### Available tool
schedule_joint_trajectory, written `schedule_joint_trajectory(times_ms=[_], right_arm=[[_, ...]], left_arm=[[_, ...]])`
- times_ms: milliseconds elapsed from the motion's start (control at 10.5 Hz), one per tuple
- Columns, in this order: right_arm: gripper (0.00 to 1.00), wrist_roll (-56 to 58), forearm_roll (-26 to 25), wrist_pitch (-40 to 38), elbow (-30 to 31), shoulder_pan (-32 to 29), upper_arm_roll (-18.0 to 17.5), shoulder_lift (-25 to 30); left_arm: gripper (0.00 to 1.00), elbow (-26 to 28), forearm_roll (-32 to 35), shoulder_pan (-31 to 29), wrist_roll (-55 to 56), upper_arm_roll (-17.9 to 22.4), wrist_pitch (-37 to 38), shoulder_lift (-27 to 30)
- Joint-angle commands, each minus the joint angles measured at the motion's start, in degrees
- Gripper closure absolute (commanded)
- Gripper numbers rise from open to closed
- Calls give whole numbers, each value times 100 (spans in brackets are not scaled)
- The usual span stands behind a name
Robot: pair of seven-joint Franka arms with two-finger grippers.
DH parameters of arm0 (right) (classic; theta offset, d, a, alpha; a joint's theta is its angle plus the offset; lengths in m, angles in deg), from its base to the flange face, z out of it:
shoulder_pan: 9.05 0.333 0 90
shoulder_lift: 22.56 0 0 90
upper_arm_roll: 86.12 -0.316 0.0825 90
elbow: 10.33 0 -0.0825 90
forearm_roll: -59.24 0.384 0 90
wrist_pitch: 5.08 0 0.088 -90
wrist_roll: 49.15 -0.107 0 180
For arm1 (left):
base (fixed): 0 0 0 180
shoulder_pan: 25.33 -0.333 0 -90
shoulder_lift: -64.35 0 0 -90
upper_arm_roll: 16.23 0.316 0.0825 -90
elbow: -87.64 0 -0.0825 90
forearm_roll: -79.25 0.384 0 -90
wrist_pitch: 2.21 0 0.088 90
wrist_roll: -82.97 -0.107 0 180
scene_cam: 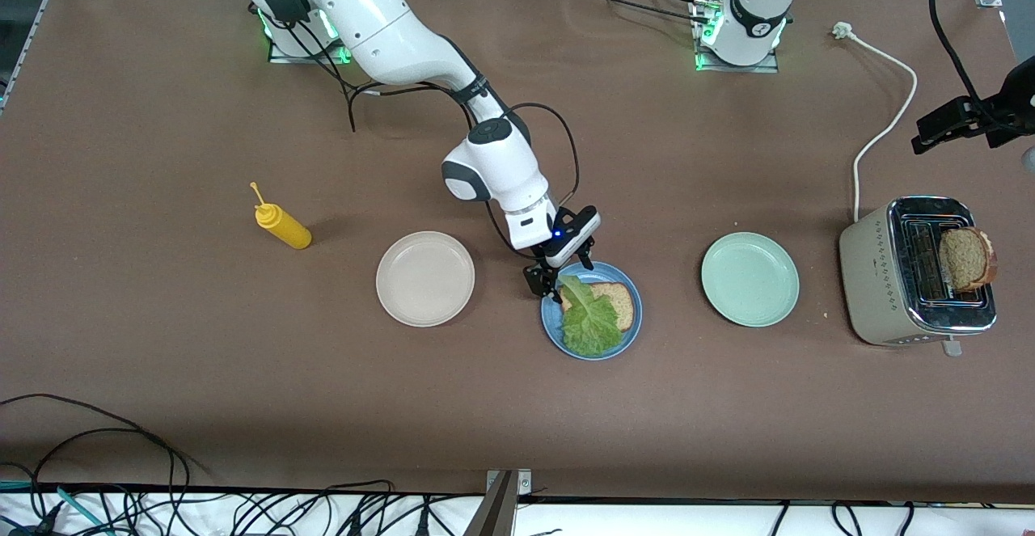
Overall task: Make sandwich in blue plate with both arms
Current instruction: 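Move the right gripper up and over to the mustard bottle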
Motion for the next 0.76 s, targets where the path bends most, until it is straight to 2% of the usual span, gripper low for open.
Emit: schedule_joint_trajectory(times_ms=[0, 382, 477, 668], right_arm=[[0, -44, 104, -716, 783, 21, 14, 1010], [0, -62, 113, -884, 2891, -243, 40, 2942], [0, -62, 113, -1129, 3261, -278, 66, 3391], [0, -71, 148, -2293, 3563, -305, 75, 4174]], left_arm=[[0, -126, 9, -20, -75, 2, 106, -41], [0, -126, 9, -20, -75, 2, 106, -32], [0, -135, 9, -20, -75, 2, 106, -41], [0, -126, 9, -20, -66, 2, 106, -41]])
